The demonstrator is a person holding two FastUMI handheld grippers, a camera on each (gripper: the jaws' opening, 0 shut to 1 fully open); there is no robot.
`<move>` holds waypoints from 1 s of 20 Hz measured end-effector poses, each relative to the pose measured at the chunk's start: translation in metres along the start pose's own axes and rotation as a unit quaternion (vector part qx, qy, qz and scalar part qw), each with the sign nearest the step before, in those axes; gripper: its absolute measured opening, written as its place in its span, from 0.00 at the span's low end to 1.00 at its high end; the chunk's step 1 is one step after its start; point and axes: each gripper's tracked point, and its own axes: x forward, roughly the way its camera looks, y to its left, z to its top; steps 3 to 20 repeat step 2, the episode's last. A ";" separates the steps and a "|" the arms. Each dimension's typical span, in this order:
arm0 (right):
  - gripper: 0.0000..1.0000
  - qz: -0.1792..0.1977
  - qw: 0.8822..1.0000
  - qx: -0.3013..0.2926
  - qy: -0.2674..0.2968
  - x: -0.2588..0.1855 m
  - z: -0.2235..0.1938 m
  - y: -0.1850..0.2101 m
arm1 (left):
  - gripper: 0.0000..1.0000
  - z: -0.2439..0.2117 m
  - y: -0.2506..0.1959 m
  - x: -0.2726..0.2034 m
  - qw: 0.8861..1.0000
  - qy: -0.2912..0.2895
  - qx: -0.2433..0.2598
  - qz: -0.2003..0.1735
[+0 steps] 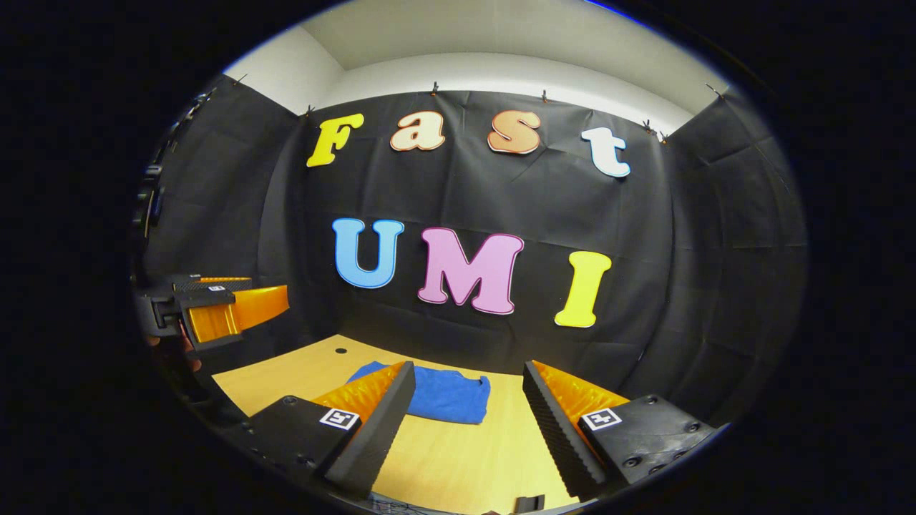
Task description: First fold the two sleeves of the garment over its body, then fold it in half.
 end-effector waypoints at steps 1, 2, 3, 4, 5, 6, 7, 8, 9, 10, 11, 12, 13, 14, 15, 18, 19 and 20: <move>0.96 -0.001 1.000 0.003 0.002 0.002 0.000 -0.004 | 0.80 0.003 -0.006 0.003 1.000 -0.003 0.000 -0.004; 0.96 -0.003 1.000 0.005 0.003 0.005 -0.002 -0.010 | 0.80 0.004 -0.011 0.004 1.000 -0.003 -0.002 -0.008; 0.96 -0.003 1.000 0.005 0.003 0.005 -0.002 -0.010 | 0.80 0.004 -0.011 0.004 1.000 -0.003 -0.002 -0.008; 0.96 -0.003 1.000 0.005 0.003 0.005 -0.002 -0.010 | 0.80 0.004 -0.011 0.004 1.000 -0.003 -0.002 -0.008; 0.96 -0.003 1.000 0.005 0.003 0.005 -0.002 -0.010 | 0.80 0.004 -0.011 0.004 1.000 -0.003 -0.002 -0.008; 0.96 -0.003 1.000 0.005 0.003 0.005 -0.002 -0.010 | 0.80 0.004 -0.011 0.004 1.000 -0.003 -0.002 -0.008; 0.96 -0.003 1.000 0.005 0.003 0.005 -0.002 -0.010 | 0.80 0.004 -0.011 0.004 1.000 -0.003 -0.002 -0.008; 0.96 -0.003 1.000 0.005 0.003 0.005 -0.002 -0.010 | 0.80 0.004 -0.011 0.004 1.000 -0.003 -0.002 -0.008; 0.96 -0.003 1.000 0.005 0.003 0.005 -0.002 -0.010 | 0.80 0.004 -0.011 0.004 1.000 -0.003 -0.002 -0.008; 0.96 -0.003 1.000 0.005 0.003 0.005 -0.002 -0.010 | 0.80 0.004 -0.011 0.004 1.000 -0.003 -0.002 -0.008; 0.96 -0.003 1.000 0.005 0.003 0.005 -0.002 -0.010 | 0.80 0.004 -0.011 0.004 1.000 -0.003 -0.002 -0.008; 0.96 -0.003 1.000 0.005 0.003 0.005 -0.002 -0.010 | 0.80 0.004 -0.011 0.004 1.000 -0.003 -0.002 -0.008; 0.96 -0.003 1.000 0.005 0.003 0.005 -0.002 -0.010 | 0.80 0.004 -0.011 0.004 1.000 -0.003 -0.002 -0.008; 0.96 -0.003 1.000 0.005 0.003 0.005 -0.002 -0.010 | 0.80 0.004 -0.011 0.004 1.000 -0.003 -0.002 -0.008; 0.96 -0.003 1.000 0.005 0.003 0.005 -0.002 -0.010 | 0.80 0.004 -0.011 0.004 1.000 -0.003 -0.002 -0.008; 0.96 -0.003 1.000 0.005 0.003 0.005 -0.002 -0.010 | 0.80 0.004 -0.011 0.004 1.000 -0.003 -0.002 -0.008; 0.96 -0.003 1.000 0.005 0.003 0.005 -0.002 -0.010 | 0.80 0.004 -0.011 0.004 1.000 -0.003 -0.002 -0.008; 0.96 -0.003 1.000 0.005 0.003 0.005 -0.002 -0.010 | 0.80 0.004 -0.011 0.004 1.000 -0.003 -0.002 -0.008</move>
